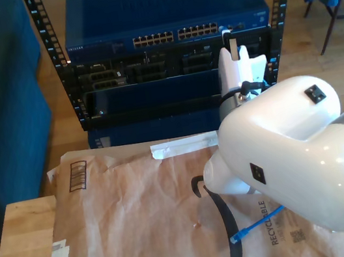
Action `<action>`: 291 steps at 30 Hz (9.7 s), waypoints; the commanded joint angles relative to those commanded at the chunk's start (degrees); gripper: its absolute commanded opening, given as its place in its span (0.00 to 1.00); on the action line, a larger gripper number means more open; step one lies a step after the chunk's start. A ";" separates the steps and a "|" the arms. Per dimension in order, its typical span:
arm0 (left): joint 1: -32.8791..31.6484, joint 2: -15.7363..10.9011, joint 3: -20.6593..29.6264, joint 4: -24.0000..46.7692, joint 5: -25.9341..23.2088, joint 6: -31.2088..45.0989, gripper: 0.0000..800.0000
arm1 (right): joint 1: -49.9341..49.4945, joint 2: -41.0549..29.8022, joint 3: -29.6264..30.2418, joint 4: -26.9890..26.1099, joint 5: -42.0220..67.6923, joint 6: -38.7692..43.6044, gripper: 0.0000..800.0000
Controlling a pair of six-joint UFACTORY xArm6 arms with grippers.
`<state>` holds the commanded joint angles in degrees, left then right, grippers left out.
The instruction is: Grab the cable and plug it in
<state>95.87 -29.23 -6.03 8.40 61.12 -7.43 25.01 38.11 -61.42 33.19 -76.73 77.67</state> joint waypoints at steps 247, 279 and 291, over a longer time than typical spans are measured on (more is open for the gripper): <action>0.00 0.00 0.00 0.00 0.00 0.00 1.00 | -111.47 -77.71 62.07 -27.96 126.42 -80.88 1.00; 0.00 0.00 0.00 0.00 0.00 0.00 1.00 | -111.47 -77.71 62.07 -27.96 126.42 -80.88 1.00; 0.00 0.00 0.00 0.00 0.00 0.00 1.00 | -111.47 -77.71 62.07 -27.96 126.42 -80.88 1.00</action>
<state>95.87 -29.23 -6.03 8.40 61.12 -7.43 -86.46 -39.60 0.65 5.23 49.69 -3.21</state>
